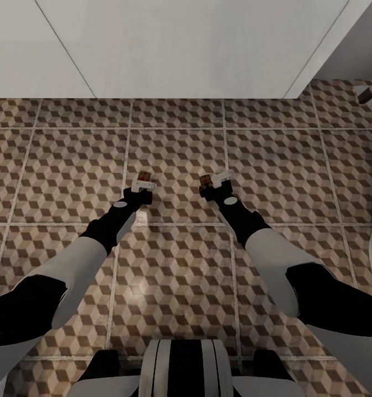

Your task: Take the four mousetraps from the cabinet in the bathroom and place them on the bathroom floor. Make sure all four end up on the same floor surface, and ensure that at least two of them are either under or directly next to the same bathroom sink.

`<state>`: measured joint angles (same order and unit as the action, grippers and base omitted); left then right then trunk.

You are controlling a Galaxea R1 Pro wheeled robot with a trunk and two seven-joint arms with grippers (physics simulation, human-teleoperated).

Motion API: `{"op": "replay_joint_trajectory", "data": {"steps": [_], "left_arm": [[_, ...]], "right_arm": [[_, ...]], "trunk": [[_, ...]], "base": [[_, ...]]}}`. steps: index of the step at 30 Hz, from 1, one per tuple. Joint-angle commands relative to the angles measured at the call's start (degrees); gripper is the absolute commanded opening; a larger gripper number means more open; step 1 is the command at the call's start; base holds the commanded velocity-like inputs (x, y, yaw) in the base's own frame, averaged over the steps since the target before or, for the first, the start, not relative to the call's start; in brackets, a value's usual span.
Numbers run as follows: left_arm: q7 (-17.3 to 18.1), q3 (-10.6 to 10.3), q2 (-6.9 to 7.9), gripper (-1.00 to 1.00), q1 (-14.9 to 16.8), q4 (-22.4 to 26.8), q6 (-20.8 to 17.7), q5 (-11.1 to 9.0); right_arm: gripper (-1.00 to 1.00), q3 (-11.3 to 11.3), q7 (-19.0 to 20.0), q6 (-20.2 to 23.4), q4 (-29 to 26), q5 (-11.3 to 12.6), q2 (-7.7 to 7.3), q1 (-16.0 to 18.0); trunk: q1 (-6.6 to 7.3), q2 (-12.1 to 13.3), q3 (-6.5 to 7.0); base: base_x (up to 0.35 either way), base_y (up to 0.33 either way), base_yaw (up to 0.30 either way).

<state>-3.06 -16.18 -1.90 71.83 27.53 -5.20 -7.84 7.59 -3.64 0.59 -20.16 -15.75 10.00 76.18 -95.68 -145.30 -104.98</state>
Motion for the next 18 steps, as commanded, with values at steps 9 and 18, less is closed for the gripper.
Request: {"op": "replay_joint_trajectory", "data": {"steps": [9, 18], "left_arm": [[-0.51, -0.43, -0.02, -1.0, -0.02, 0.05, 0.26, -0.42], [-0.54, -0.43, 0.05, -1.0, -0.03, 0.15, 0.28, -0.42]], "right_arm": [[-1.0, 0.23, -0.14, -0.05, 0.03, -0.38, 0.0, 0.03], [-1.0, 0.23, -0.14, -0.06, 0.08, -0.33, 0.0, 0.03]], "trunk": [[0.01, -0.01, -0.03], [0.01, -0.01, -0.03]], "base": [[0.091, 0.0, 0.0], [0.258, 0.0, 0.0]]}}
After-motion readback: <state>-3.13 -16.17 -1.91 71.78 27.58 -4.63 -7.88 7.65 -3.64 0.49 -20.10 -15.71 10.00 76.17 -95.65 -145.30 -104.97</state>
